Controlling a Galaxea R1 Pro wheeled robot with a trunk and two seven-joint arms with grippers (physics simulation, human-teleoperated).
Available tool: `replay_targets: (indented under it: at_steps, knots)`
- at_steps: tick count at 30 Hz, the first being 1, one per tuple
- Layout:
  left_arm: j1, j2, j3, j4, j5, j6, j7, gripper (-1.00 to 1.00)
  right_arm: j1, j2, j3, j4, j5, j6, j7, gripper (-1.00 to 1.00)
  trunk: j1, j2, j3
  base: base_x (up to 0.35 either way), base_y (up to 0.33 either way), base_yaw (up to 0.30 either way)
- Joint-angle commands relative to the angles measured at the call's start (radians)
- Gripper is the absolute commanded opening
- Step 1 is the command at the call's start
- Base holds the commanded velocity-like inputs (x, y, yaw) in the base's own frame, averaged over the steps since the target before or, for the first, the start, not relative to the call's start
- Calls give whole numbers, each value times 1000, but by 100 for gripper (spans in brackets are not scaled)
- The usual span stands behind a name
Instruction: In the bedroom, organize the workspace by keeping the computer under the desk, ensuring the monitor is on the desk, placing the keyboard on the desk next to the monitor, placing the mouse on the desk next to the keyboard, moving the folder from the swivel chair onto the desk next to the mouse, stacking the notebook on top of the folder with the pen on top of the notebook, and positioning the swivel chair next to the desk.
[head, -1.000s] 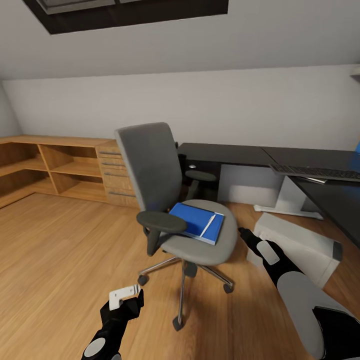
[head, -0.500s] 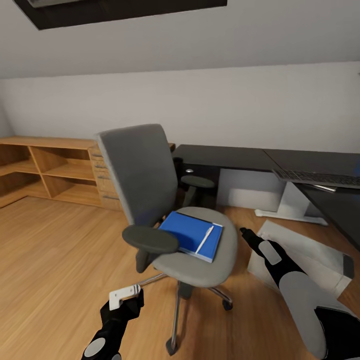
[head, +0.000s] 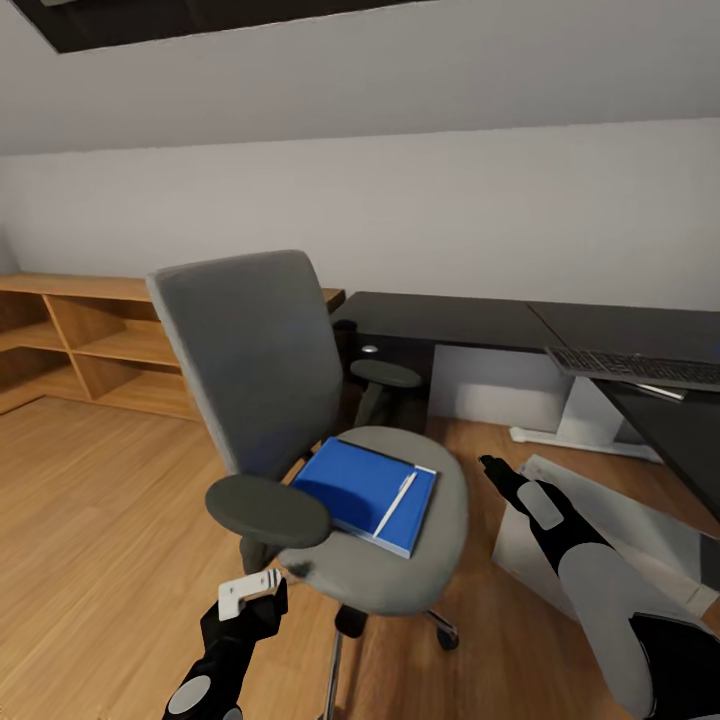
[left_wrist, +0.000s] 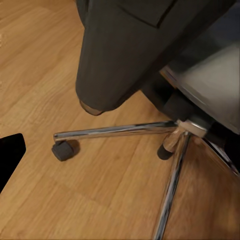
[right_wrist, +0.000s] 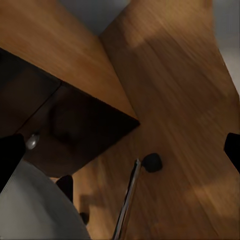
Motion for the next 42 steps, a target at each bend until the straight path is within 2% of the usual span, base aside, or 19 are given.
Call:
replay_targets:
  at_steps: [1, 42]
  knots:
    - [0, 0, -1, -2, 10, 2, 8, 100, 0, 0, -2, -3, -8, 5, -5, 100, 0, 0, -1, 39, -26, 123]
    - [0, 0, -2, -2, 10, 2, 8, 100, 0, 2, 0, -3, -8, 4, -1, 100, 0, 0, -1, 4, -2, 229]
